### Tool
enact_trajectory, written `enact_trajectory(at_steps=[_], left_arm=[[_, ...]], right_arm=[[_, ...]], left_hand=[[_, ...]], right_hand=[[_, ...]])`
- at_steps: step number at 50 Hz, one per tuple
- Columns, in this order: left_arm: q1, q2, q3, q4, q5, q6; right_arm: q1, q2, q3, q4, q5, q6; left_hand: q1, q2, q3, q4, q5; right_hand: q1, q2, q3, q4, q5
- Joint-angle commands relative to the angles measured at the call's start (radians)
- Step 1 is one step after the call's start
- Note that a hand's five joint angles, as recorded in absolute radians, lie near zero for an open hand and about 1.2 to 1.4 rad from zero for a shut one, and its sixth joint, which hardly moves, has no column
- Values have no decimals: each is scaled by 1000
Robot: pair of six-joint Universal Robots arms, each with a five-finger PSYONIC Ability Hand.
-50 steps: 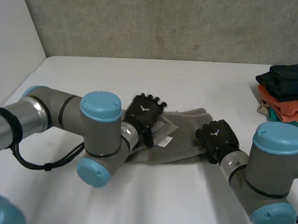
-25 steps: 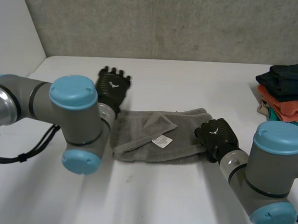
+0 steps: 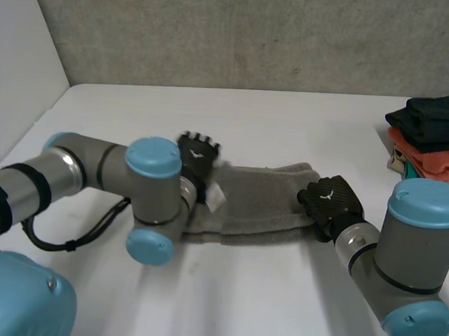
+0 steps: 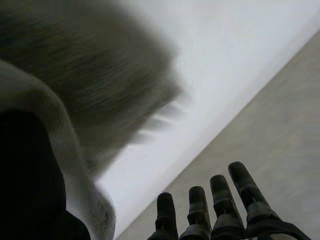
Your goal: Fold the laundry.
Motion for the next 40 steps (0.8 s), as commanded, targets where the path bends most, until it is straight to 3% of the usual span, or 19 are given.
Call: enact_trajectory(at_steps=[1,11,14,21,24,29,33,34,40], left_arm=[[65,102,-58,87,-248,46],[23,309,-349,145,-77,41],[20,361,-414,171,-78,40],[43,544,-592,226,-69,5],[60,599,-639,242,-42,-20],[77,647,-672,245,-12,-46],[80,662,-682,237,-15,-69],[82,665,-689,234,-17,-81],[82,676,-695,223,-20,-120]], right_arm=[[-1,-1,-2,0,-5,-2],[-11,-2,-2,21,1,-6],[-30,-19,-2,56,11,-23],[-122,-65,-55,257,63,-253],[-96,-74,-104,248,64,-308],[27,-81,-164,133,49,-278],[172,-76,-136,1,-31,-241],[224,-73,-109,-44,-85,-232],[324,-1,-45,-109,-245,-233]], left_hand=[[-8,-31,-33,-24,-45],[-8,-31,-33,-24,-45],[-8,-31,-33,-24,-45],[-8,-31,-33,-24,-45],[-8,-31,-33,-24,-45],[-8,-31,-33,-24,-45],[-8,-31,-33,-24,-45],[-8,-31,-33,-24,-45],[-8,-31,-33,-24,-45]], right_hand=[[299,223,210,198,222],[299,223,210,198,222],[299,223,210,198,222],[299,223,210,198,222],[299,223,210,198,222],[299,223,210,198,222],[299,223,210,198,222],[299,223,210,198,222],[299,223,210,198,222]])
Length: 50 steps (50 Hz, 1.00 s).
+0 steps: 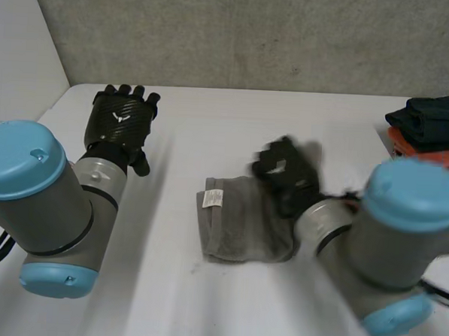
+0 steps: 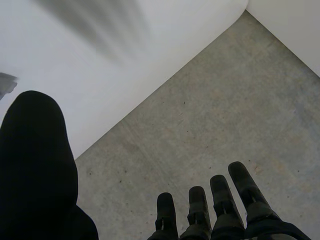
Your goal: Fold the laundry.
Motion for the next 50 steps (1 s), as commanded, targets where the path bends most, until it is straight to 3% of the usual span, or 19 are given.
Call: enact_trajectory(at_steps=[1,3,5,6,13,19,23,28,33,38,42,50], left_arm=[[0,7,-3,-15,-6,-45],[-2,5,2,-18,-6,-59],[-2,4,8,-20,-6,-66],[-5,2,17,-20,-6,-72],[-26,-9,80,-30,1,-98],[-86,-29,178,-110,50,-169],[-129,-75,250,-211,112,-223],[-152,-154,329,-365,123,-276],[-142,-262,390,-507,88,-344],[-131,-363,431,-564,88,-370],[-131,-447,471,-612,88,-362],[-135,-434,471,-638,113,-364]], right_arm=[[130,80,70,-91,-181,15],[127,100,50,-74,-178,19],[115,102,28,-62,-161,33],[98,97,10,-41,-131,66],[15,19,-35,79,-70,370],[-128,-113,-79,212,-116,691],[-186,-86,-133,309,-198,809],[-197,22,-258,423,-262,800],[-195,190,-434,599,-247,768],[-186,322,-531,697,-221,719],[-182,381,-548,694,-186,679],[-186,372,-541,687,-133,608]], left_hand=[[-8,-31,-33,-24,-45],[-8,-31,-33,-24,-45],[-8,-31,-33,-24,-45],[-8,-31,-33,-24,-45],[-8,-31,-33,-24,-45],[-8,-31,-33,-24,-45],[-8,-31,-33,-24,-45],[-8,-31,-33,-24,-45],[-8,-31,-33,-24,-45],[-8,-31,-33,-24,-45],[-8,-31,-33,-24,-45],[-8,-31,-33,-24,-45]], right_hand=[[299,223,210,197,211],[243,167,154,141,155],[-373,-449,-462,-475,-461],[-923,-999,-1012,-1025,-1011],[-923,-999,-1012,-1025,-1011],[-923,-999,-1012,-1025,-1011],[-923,-999,-1012,-1025,-1011],[-923,-999,-1012,-1025,-1011],[-923,-999,-1012,-1025,-1011],[-923,-999,-1012,-1025,-1011],[-923,-999,-1012,-1025,-1011],[-923,-999,-1012,-1025,-1011]])
